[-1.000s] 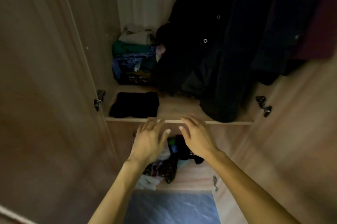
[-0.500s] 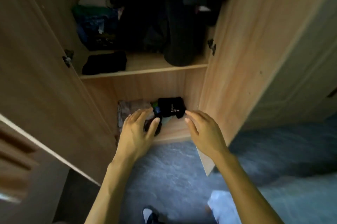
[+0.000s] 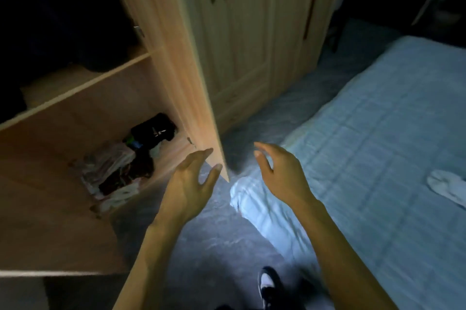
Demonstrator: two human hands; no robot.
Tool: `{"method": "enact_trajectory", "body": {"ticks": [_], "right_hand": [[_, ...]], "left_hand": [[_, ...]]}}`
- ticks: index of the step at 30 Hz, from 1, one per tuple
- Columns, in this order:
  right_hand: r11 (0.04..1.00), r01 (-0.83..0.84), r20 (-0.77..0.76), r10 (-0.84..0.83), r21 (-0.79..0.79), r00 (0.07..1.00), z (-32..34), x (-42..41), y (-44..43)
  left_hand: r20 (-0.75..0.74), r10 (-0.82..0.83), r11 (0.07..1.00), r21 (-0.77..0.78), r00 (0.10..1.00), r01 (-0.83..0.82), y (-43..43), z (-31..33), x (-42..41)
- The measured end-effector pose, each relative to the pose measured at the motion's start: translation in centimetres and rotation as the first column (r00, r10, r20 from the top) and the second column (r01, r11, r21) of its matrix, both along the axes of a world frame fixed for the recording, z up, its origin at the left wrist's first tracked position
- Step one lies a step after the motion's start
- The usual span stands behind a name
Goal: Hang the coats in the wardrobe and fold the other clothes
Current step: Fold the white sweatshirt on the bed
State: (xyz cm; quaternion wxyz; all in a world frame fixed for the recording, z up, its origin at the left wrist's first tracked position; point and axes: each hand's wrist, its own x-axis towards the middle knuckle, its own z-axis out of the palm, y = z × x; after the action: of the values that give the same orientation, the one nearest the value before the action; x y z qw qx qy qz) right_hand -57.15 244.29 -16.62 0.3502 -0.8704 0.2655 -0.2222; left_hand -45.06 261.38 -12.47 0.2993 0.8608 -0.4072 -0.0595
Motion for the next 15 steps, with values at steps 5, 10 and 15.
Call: {"method": "enact_trajectory", "body": {"ticks": [5, 10, 15], "right_hand": [[0.962, 0.266, -0.054, -0.269, -0.055, 0.962, 1.2, -11.5, 1.2], [0.893, 0.43, -0.186, -0.449, -0.132, 0.874, 1.1, -23.7, 4.9], [0.758, 0.64, -0.107, -0.652, -0.128, 0.75, 1.5, -33.6, 6.2]], "left_hand": [[-0.063, -0.275, 0.958, -0.105, 0.959, 0.267, -4.0, -1.7, -7.1], [-0.209, -0.471, 0.878, -0.209, 0.857, 0.431, -5.6, -3.9, -17.2], [-0.22, -0.652, 0.758, -0.207, 0.725, 0.619, -5.8, -3.0, -26.6]]}}
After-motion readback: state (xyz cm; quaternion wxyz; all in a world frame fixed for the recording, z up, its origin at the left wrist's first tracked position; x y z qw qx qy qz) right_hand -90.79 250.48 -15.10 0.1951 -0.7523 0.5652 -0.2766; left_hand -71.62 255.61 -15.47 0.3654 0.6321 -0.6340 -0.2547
